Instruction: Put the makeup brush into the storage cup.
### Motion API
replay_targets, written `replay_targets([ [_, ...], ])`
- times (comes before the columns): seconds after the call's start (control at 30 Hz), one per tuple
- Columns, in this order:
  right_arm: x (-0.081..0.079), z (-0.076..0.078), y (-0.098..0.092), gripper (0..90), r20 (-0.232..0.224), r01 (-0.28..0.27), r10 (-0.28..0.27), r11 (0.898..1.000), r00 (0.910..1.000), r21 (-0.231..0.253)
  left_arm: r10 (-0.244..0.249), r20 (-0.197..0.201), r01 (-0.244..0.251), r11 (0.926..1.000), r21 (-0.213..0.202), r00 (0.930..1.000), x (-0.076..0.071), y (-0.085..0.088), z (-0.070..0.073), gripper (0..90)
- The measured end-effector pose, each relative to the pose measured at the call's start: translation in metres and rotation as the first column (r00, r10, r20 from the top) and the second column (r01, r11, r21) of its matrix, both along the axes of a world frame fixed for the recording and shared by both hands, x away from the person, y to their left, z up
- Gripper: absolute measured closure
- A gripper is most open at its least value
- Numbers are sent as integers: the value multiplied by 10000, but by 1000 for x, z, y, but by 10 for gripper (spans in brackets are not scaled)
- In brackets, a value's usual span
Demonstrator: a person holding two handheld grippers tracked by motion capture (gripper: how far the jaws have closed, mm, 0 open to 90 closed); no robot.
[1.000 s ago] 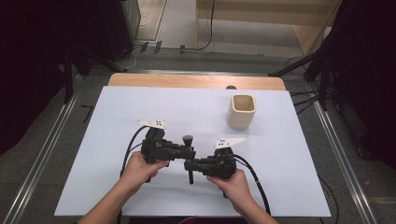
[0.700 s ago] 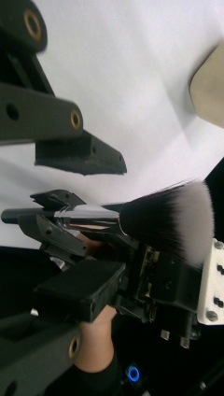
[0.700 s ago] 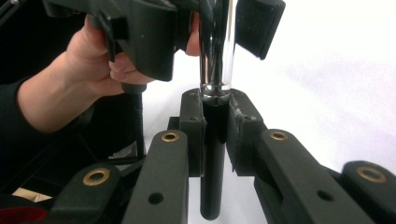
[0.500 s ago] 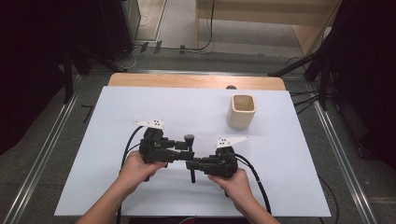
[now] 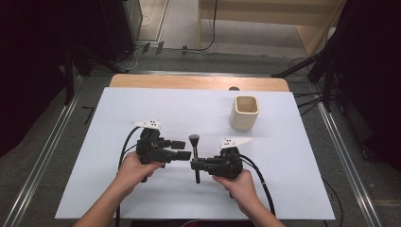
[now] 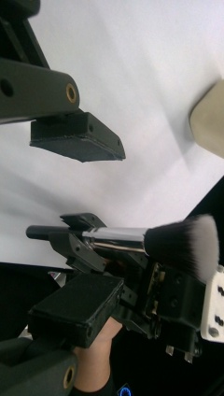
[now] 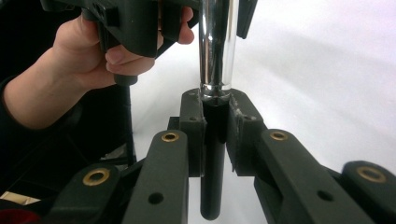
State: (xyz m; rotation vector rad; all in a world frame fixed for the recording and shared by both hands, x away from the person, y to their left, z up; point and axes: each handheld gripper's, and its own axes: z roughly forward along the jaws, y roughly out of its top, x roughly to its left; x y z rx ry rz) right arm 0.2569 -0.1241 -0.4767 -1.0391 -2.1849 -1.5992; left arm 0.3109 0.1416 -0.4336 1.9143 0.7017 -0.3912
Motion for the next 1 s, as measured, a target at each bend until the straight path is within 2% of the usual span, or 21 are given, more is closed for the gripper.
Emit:
replay_targets([
  [0.33, 1, 1, -3, 796, 23, 209, -208, 9996, 9998, -211, 266, 553, -295, 9982, 515, 9981, -2, 5, -1, 313],
  [0.57, 2, 2, -5, 796, 165, 310, -303, 9985, 9994, -448, 379, 953, -482, 9930, 1078, 9947, -4, 12, -5, 300],
  [0.67, 2, 2, -6, 796, 222, 341, -330, 9981, 9992, -507, 414, 1037, -532, 9921, 1136, 9937, -5, 14, -6, 293],
  [0.8, 2, 3, -7, 796, 234, 477, -464, 9971, 9986, -593, 561, 1339, -745, 9878, 1366, 9894, -7, 16, -6, 287],
  [0.83, 3, 3, -7, 795, 265, 502, -486, 9967, 9985, -632, 585, 1541, -831, 9838, 1587, 9863, -9, 17, -7, 284],
  [0.87, 3, 3, -7, 795, 265, 502, -486, 9967, 9985, -632, 585, 1541, -831, 9838, 1587, 9863, -9, 17, -7, 282],
  [0.9, 3, 3, -8, 796, 293, 522, -503, 9962, 9983, -704, 537, 1768, -869, 9788, 1855, 9828, -10, 18, -7, 279],
  [0.97, 3, 3, -8, 796, 301, 536, -515, 9960, 9982, -720, 523, 1852, -885, 9773, 1928, 9813, -11, 19, -8, 275],
  [1.0, 3, 3, -8, 796, 334, 571, -548, 9956, 9979, -744, 491, 1959, -905, 9739, 2083, 9794, -12, 19, -8, 271],
])
